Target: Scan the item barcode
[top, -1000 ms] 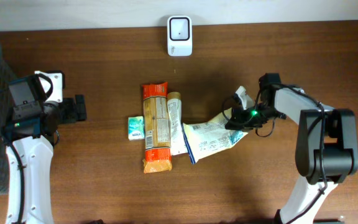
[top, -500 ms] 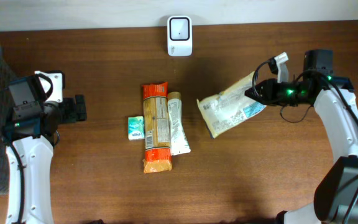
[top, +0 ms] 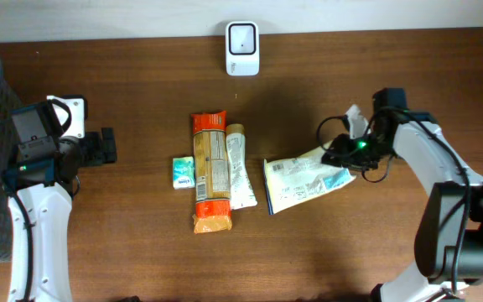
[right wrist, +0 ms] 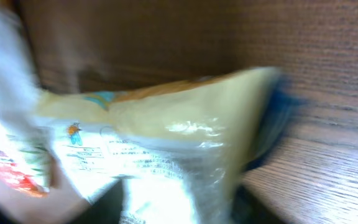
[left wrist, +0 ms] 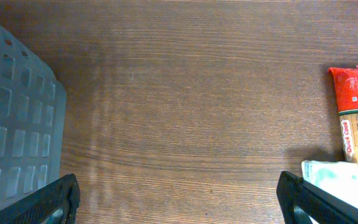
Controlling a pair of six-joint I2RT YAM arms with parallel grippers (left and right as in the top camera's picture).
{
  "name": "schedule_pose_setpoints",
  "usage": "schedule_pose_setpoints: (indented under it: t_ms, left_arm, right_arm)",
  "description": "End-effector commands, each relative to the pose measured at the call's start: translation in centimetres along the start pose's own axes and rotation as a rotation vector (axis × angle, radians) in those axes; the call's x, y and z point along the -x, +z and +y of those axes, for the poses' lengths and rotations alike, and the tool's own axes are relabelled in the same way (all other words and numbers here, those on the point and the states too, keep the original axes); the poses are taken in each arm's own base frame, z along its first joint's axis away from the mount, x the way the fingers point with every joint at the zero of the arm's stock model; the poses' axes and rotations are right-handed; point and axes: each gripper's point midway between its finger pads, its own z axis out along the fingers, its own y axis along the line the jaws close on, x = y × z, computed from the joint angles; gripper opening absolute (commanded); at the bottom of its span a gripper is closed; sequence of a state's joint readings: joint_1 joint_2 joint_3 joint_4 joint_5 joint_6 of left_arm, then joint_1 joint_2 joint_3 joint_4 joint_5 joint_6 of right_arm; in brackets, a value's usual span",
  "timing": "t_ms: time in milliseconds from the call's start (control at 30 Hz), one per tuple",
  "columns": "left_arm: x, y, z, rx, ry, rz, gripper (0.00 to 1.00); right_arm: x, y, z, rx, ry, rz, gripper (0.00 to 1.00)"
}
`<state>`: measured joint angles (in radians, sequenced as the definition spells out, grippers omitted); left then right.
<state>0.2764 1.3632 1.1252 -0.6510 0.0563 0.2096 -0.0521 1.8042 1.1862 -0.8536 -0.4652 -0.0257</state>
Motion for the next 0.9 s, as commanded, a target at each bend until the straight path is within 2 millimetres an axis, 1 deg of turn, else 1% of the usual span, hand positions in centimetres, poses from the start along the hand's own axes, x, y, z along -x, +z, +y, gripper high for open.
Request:
schedule_pose_setpoints:
  t_ms: [0, 67, 100, 133, 167, 200, 267, 300, 333, 433, 467, 500, 533, 567, 600, 633, 667, 700, 733, 867]
  left_arm:
    - [0.9, -0.5, -0.1, -0.011, 0.009, -0.027, 0.99]
    - [0.9, -0.5, -0.1, -0.011, 0.009, -0.027, 0.99]
    - [0.9, -0.5, -0.1, -0.011, 0.009, -0.027, 0.99]
    - [0.9, -0.5, -0.1, -0.011, 0.009, -0.027, 0.99]
    - [0.9, -0.5, -0.1, -0.011, 0.009, -0.027, 0.99]
    - [0.9, -0.5, -0.1, -0.011, 0.009, -0.027, 0.99]
    - [0.9, -0.5, -0.1, -0.011, 0.009, -0.027, 0.99]
    - [0.9, -0.5, -0.1, -0.011, 0.009, -0.027, 0.99]
    - [0.9, -0.5, -0.1, -0.011, 0.009, -0.027, 0.99]
    - [0.9, -0.5, -0.1, -0.011, 0.009, -0.027, 0.99]
    - [0.9, -0.5, -0.1, -0.011, 0.009, -0.027, 0.99]
    - [0.9, -0.5, -0.1, -0.011, 0.009, -0.027, 0.99]
    - [0.9, -0.5, -0.1, -0.011, 0.009, -0.027, 0.99]
    - [0.9, -0.5, -0.1, -0.011, 0.009, -0.027, 0.99]
    - [0.9, -0.5, -0.1, -0.011, 0.009, -0.027, 0.99]
    - [0.9, -0.5, -0.1, -0.011, 0.009, -0.027, 0.99]
    - [0.9, -0.5, -0.1, -0.011, 0.009, -0.027, 0.99]
    - [0.9, -0.5, -0.1, -0.011, 0.009, -0.027, 0.99]
    - [0.9, -0.5, -0.1, -0.011, 0.009, -0.027, 0.99]
    - [0.9, -0.5, -0.1, -0.011, 0.009, -0.027, 0.99]
  right_arm:
    - [1.3, -1.5, -1.7, -0.192, -0.222, 0.01, 0.91]
    - [4.6, -4.3, -0.4, -0.22, -0.399, -0.062, 0.93]
    - [5.6, -4.9, 0.3, -0.228, -0.503, -0.083, 0.95]
    - [6.1, -5.0, 0.8, -0.233, -0.598, -0.09, 0.96]
    - [6.1, -4.6, 1.4, -0.235, -0.72, -0.076, 0.99]
    - [5.5, -3.6, 2.1, -0.226, -0.854, -0.036, 1.0]
    - [4.3, -2.0, 2.5, -0.204, -0.983, 0.026, 0.99]
    - [3.2, -0.8, 2.5, -0.18, -1.07, 0.083, 0.99]
    - [2.6, -0.1, 2.4, -0.165, -1.12, 0.115, 0.99]
    - [1.3, 1.8, 1.4, -0.133, -1.151, 0.18, 0.99]
    - [0.5, 2.7, 0.8, -0.113, -1.17, 0.215, 0.99]
    - [-0.3, 3.7, 0.2, -0.091, -1.166, 0.251, 1.0]
    - [-0.7, 4.2, -0.1, -0.078, -1.157, 0.27, 1.0]
    - [-1.2, 4.8, -0.2, -0.058, -1.145, 0.29, 0.98]
    - [-1.9, 5.5, -0.3, -0.022, -1.128, 0.315, 0.93]
    - [-2.6, 6.0, -0.3, 0.01, -1.112, 0.334, 0.86]
    - [-3.0, 6.4, -0.4, 0.028, -1.101, 0.348, 0.57]
    - [-3.1, 6.7, -0.6, 0.029, -1.098, 0.356, 0.06]
    - [-3.1, 6.7, -0.6, 0.032, -1.097, 0.357, 0.04]
    - [-3.0, 6.7, -0.6, 0.03, -1.098, 0.355, 0.04]
